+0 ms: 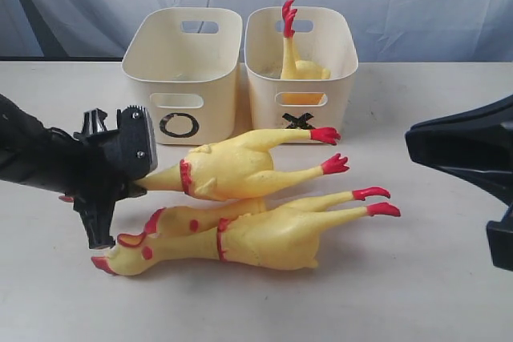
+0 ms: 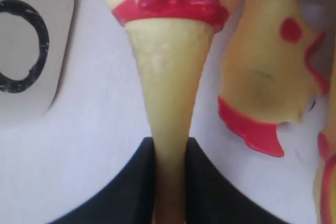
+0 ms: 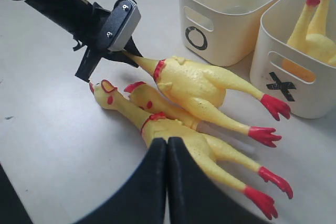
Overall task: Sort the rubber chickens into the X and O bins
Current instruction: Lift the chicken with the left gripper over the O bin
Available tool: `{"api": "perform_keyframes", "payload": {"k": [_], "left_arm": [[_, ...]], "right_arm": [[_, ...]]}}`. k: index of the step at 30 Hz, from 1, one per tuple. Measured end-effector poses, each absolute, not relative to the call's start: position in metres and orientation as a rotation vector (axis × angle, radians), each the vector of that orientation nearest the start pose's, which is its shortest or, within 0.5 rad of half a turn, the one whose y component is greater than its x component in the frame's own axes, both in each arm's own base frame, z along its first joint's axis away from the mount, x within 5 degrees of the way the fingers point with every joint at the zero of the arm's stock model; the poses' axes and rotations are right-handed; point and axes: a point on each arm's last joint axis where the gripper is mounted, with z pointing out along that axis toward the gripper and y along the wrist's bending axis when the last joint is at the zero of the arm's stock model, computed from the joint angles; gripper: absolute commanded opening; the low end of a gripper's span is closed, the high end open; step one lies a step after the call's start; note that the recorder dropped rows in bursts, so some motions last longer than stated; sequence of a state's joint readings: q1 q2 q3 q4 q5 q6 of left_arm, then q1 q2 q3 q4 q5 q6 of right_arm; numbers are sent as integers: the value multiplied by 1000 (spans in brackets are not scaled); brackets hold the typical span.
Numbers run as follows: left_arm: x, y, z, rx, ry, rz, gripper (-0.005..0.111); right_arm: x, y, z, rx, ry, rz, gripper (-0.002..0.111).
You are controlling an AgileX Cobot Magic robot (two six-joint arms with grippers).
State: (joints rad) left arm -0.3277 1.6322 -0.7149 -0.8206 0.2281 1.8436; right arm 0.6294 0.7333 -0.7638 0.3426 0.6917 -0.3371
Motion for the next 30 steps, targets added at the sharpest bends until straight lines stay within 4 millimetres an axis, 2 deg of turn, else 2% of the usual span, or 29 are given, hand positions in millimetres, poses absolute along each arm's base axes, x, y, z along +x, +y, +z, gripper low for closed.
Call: {"api": "perform_keyframes", "payload": {"k": [10,15,18,22,25,30], "left_arm": [[252,-110,199,1627,1829,-8,0],[243,-109,230,1333,1907,-106,0],[247,-111,242,1177,1958,-167,0],[261,-114,268,888,2014,-269,0],[269,-113,285,742,2024,-329,0],[291,-92,301,507,2126,-421,0]], "right_arm": [[100,97,346,-860,1973,557,-1],[100,97,346,-862,1975,557,-1],[100,97,346,-863,1976,558,-1],[100,97,346,-865,1975,556,-1],[100,97,346,-865,1975,556,-1],[100,97,345,-866,1976,556,-1]]}}
